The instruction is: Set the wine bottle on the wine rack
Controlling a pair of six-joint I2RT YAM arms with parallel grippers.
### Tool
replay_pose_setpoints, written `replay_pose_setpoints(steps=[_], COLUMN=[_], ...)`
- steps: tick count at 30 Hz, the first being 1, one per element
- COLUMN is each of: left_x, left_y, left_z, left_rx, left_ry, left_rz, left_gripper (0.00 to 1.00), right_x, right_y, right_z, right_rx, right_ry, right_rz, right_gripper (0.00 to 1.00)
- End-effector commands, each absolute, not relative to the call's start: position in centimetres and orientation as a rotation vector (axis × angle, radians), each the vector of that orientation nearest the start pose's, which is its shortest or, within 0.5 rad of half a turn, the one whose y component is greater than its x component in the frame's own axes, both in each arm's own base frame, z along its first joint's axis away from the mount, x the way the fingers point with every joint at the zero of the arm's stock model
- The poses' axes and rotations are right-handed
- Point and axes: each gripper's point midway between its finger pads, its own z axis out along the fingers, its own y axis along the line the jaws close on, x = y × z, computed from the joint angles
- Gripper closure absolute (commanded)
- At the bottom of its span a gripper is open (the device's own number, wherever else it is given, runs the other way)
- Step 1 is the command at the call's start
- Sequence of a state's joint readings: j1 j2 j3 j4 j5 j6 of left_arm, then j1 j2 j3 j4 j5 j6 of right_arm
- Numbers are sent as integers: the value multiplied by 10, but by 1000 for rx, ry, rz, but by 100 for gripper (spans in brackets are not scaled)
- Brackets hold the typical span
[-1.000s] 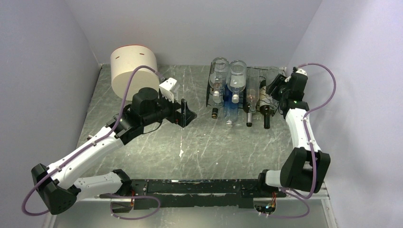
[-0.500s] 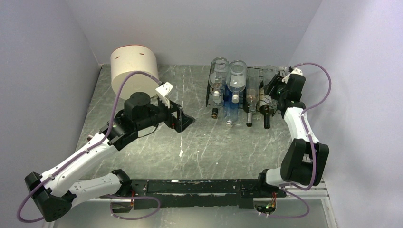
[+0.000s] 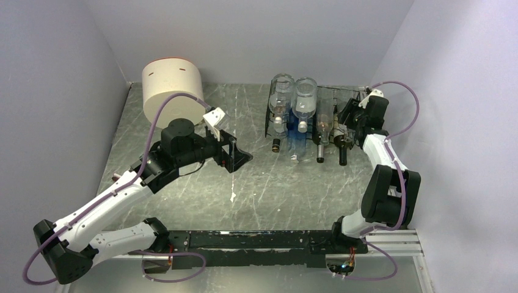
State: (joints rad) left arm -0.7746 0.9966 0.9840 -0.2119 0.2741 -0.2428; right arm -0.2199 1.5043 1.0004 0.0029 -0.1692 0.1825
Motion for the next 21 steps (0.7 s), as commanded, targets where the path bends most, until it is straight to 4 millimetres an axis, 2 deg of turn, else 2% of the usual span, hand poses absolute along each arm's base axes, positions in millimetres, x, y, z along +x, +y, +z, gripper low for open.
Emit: replay_pose_setpoints(steps=[1, 5, 9, 12, 16, 21], left_x=[206, 206, 207, 209, 214, 224], left_y=[-288, -289, -289, -289, -285, -278], left_z=[305, 303, 302, 305, 311, 316], left_rx=[729, 736, 731, 716, 666, 594], left_ry=[1722, 1723, 1730, 1723, 1720, 1725], left_rz=[-983, -985, -982, -979, -958, -909], left_gripper=[1, 1, 1, 1, 1, 1], right_x=[459, 460, 457, 451, 444, 430], right_y=[-67, -67, -69, -73, -79, -83], right_z=[186, 179, 181, 184, 195, 212], right_rx=[244, 224, 236, 271, 318, 405], right_ry=[1912, 1933, 1936, 1939, 1944, 1937], right_rz=[130, 121, 111, 86, 53, 35], right_gripper=[93, 80, 46, 29, 18, 16])
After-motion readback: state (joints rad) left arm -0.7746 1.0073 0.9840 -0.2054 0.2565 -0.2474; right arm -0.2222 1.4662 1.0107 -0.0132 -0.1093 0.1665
